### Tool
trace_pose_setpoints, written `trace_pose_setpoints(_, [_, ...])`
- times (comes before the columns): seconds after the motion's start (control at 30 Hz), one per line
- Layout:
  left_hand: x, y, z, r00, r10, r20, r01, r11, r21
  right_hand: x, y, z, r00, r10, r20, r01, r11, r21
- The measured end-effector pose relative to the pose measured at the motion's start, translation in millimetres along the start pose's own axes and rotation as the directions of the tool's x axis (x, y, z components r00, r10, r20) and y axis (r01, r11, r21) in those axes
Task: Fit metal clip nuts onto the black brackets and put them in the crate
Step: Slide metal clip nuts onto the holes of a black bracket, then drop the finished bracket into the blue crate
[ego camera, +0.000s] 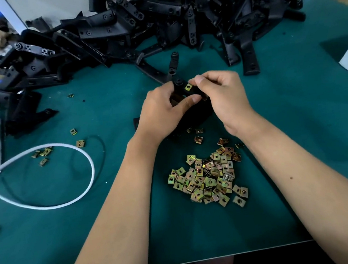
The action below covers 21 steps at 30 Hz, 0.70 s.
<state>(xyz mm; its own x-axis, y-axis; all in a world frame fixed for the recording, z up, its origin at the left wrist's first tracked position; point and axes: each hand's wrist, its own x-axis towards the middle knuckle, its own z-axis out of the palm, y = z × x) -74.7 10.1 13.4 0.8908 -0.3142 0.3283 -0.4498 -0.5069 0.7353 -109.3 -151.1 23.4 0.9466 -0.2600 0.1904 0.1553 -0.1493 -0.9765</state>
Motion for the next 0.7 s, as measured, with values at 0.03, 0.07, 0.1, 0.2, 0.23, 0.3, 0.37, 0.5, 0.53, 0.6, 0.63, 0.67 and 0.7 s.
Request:
trace_pose_setpoints(0.03, [-0.4,-0.1,0.7,1.0,0.007,-0.002,-0.007,1.0,0.011,-0.1,0.6,0.8,1.0,0.004,0.007,-0.004,1.0,0.004])
trace_pose_setpoints(0.07, [-0.7,-0.8,1.2,1.0,0.011,-0.002,-0.011,1.0,0.017,-0.1,1.2,1.0,1.0,0.003,0.015,-0.003,1.0,0.0])
trace_pose_setpoints(0.1, [-0.8,-1.4,1.5,1.0,0.015,-0.004,-0.015,1.0,0.021,-0.2,1.3,0.7,1.0,0.002,0.023,-0.002,1.0,-0.004])
trace_pose_setpoints(0.2, [0.6,-2.8,2.6,1.0,0.003,-0.025,-0.003,1.0,0.03,0.6,0.8,-2.9,0.998,0.017,0.059,-0.017,1.0,-0.012])
trace_pose_setpoints(0.23, [1.4,-3.4,3.2,0.999,-0.011,-0.037,0.012,0.999,0.031,1.1,0.6,-3.9,0.996,0.039,0.079,-0.038,0.999,-0.01])
trace_pose_setpoints(0.3, [2.5,-2.9,4.0,0.997,-0.038,-0.072,0.041,0.998,0.04,1.7,0.3,-6.0,0.989,0.086,0.119,-0.086,0.996,-0.002])
trace_pose_setpoints(0.37, [3.2,-1.2,4.6,0.994,-0.051,-0.096,0.057,0.997,0.058,1.2,-0.1,-7.3,0.986,0.091,0.138,-0.089,0.996,-0.015])
trace_pose_setpoints(0.5, [2.9,1.4,4.8,0.991,-0.066,-0.113,0.077,0.992,0.103,-1.4,-1.8,-5.8,0.984,0.073,0.163,-0.07,0.997,-0.025])
trace_pose_setpoints(0.53, [3.0,4.1,6.0,0.991,-0.075,-0.111,0.089,0.988,0.128,-2.6,-2.8,-6.2,0.985,0.076,0.154,-0.074,0.997,-0.016])
trace_pose_setpoints(0.6, [4.0,12.6,9.3,0.991,-0.085,-0.106,0.102,0.981,0.165,-4.2,-6.1,-9.0,0.988,0.094,0.122,-0.098,0.995,0.023])
trace_pose_setpoints(0.63, [5.0,19.3,11.2,0.992,-0.074,-0.098,0.09,0.98,0.179,-5.0,-8.3,-13.5,0.989,0.109,0.099,-0.114,0.992,0.048])
trace_pose_setpoints(0.67, [6.4,27.4,12.5,0.996,-0.048,-0.081,0.063,0.979,0.196,-5.9,-10.8,-19.6,0.989,0.127,0.073,-0.132,0.988,0.076])
trace_pose_setpoints(0.7, [8.6,38.9,16.3,0.999,-0.015,-0.05,0.025,0.978,0.208,-8.2,-14.1,-31.1,0.988,0.148,0.039,-0.151,0.984,0.099])
